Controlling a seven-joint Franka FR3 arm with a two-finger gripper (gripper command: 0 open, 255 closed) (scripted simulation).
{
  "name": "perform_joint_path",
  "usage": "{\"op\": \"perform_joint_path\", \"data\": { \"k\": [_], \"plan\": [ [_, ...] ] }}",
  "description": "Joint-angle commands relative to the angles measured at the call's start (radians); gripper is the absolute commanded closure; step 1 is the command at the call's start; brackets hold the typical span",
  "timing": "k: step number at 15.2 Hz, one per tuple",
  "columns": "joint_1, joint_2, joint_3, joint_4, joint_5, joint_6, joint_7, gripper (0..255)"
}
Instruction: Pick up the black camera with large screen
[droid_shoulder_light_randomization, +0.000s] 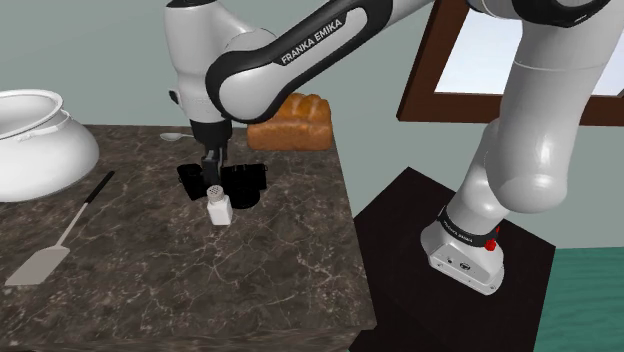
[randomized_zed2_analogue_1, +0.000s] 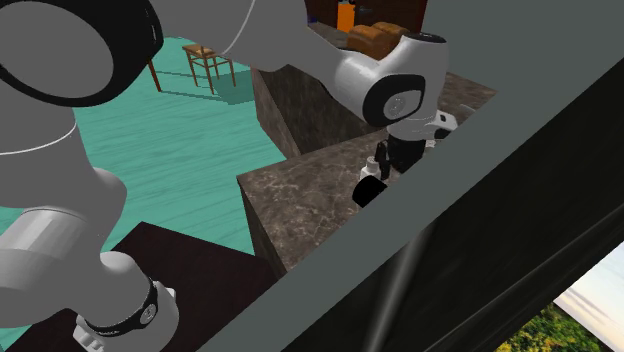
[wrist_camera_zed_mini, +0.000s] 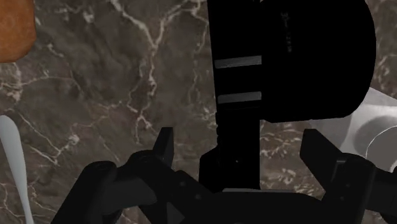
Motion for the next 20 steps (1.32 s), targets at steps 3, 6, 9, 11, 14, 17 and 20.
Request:
{"op": "perform_joint_path", "data": {
  "k": [3, 6, 9, 11, 14, 17, 20],
  "plan": [
    [0.003, 0.026, -0.004, -0.015, -0.013, 0.040, 0.008, 0],
    [0.004, 0.028, -0.004, -0.014, -0.013, 0.040, 0.009, 255],
    [0.007, 0.029, -0.003, -0.007, -0.014, 0.034, 0.013, 255],
    [0.003, 0.014, -0.002, -0.027, -0.009, 0.040, 0.008, 255],
    [0.004, 0.026, -0.005, -0.015, -0.012, 0.040, 0.008, 255],
    [0.001, 0.006, -0.001, 0.001, -0.002, 0.005, 0.001, 255],
    [-0.001, -0.012, 0.002, 0.019, 0.007, -0.030, -0.006, 255]
  ]
}}
